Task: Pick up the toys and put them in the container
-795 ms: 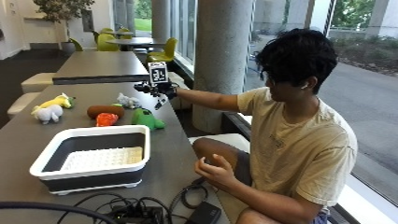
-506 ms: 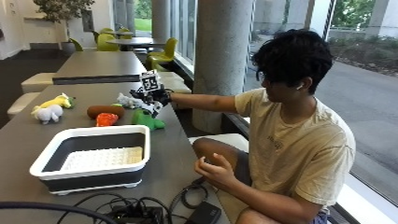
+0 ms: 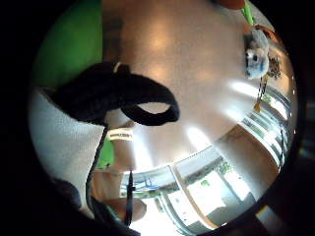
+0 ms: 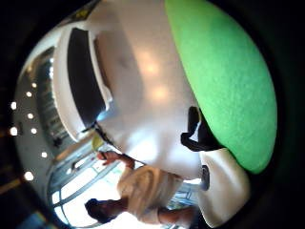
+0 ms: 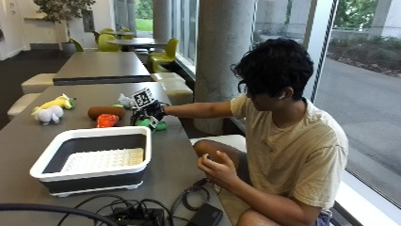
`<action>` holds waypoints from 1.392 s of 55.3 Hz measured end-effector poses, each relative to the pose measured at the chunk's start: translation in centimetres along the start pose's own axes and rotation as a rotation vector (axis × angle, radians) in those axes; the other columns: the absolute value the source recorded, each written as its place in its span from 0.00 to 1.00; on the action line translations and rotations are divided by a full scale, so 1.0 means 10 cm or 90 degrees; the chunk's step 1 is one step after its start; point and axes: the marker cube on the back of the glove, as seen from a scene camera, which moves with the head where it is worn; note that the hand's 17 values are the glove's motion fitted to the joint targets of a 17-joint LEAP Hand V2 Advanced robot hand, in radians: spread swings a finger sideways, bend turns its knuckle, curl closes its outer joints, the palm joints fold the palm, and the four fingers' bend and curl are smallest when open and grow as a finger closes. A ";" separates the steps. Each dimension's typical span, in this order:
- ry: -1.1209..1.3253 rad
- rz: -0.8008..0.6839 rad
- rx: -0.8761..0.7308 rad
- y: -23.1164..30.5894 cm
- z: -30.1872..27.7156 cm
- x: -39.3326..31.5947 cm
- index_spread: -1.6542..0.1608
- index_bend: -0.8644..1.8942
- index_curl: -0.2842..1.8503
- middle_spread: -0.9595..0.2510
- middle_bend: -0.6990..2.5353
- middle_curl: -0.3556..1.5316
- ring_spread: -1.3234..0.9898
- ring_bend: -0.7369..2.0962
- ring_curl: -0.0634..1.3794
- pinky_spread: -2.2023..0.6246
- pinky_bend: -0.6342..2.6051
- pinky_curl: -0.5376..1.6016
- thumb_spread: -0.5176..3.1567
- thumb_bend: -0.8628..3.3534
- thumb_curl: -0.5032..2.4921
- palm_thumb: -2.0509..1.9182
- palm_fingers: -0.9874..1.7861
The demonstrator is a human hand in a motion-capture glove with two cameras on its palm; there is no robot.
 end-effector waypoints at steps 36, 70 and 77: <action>0.107 -0.055 0.298 0.41 -1.06 -0.28 0.73 0.41 0.26 0.63 0.36 0.34 0.43 0.55 0.37 0.67 0.59 0.38 0.42 0.26 0.38 0.72 0.58; 0.066 -0.104 0.411 0.74 -2.90 -1.66 0.71 0.39 0.34 0.55 0.34 0.42 0.39 0.55 0.43 0.66 0.59 0.41 0.35 0.23 0.44 0.72 0.57; 0.038 -0.145 0.382 0.54 -2.82 -2.24 0.70 0.38 0.36 0.55 0.33 0.44 0.39 0.55 0.44 0.66 0.60 0.41 0.34 0.23 0.45 0.72 0.56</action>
